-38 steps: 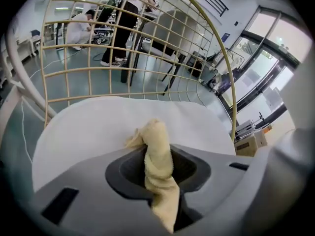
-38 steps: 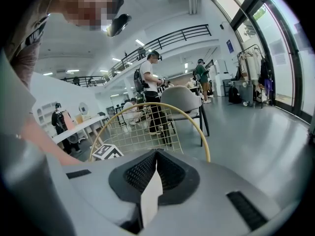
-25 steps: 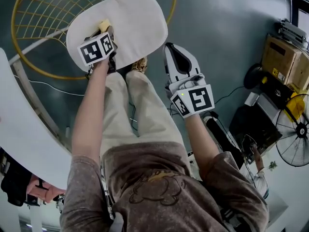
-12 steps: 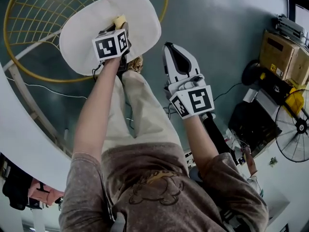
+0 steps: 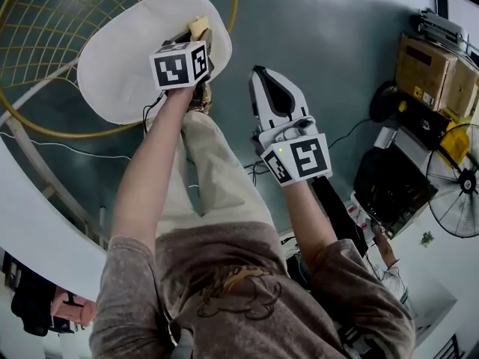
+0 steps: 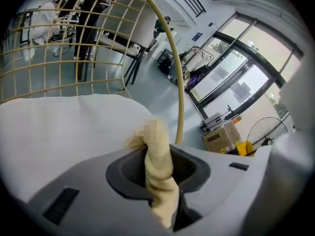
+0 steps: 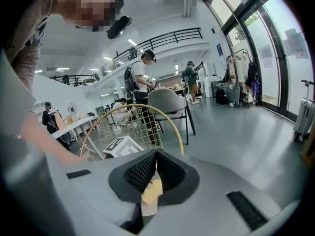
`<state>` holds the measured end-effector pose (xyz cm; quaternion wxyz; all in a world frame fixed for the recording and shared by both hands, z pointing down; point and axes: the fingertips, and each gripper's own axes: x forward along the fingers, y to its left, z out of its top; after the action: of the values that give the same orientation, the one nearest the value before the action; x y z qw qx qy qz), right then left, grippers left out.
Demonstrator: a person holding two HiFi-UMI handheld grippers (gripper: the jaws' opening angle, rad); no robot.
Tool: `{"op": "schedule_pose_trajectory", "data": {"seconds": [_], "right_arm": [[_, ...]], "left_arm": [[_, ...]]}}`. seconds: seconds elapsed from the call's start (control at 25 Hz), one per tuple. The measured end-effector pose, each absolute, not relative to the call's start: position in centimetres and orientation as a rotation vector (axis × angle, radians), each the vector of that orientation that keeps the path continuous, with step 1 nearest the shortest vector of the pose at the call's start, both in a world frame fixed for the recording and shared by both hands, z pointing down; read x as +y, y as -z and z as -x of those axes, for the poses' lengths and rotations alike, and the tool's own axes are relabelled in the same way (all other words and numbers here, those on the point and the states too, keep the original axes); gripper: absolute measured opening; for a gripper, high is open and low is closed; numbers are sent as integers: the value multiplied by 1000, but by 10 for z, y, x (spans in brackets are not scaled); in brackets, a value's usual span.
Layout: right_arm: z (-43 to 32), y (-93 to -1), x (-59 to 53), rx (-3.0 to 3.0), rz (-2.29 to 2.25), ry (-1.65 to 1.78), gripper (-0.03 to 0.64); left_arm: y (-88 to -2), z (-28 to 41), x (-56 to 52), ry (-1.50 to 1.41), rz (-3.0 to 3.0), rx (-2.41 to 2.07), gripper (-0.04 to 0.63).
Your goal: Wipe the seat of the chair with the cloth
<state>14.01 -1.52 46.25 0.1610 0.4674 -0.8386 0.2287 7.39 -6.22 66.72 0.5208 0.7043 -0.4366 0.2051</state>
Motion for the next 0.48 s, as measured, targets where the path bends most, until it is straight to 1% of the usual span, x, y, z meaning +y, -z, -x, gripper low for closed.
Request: {"op": "schedule_pose_trajectory", "data": {"seconds": [0.28, 0.48], "right_arm": [[-145, -459, -13, -2383, -1364, -652, 26], [-148, -458, -8, -2379, -1379, -654, 26]], "left_arm": [[-641, -108, -72, -425, -1756, -971, 107], [-620, -105, -72, -396, -1796, -963, 107]]}}
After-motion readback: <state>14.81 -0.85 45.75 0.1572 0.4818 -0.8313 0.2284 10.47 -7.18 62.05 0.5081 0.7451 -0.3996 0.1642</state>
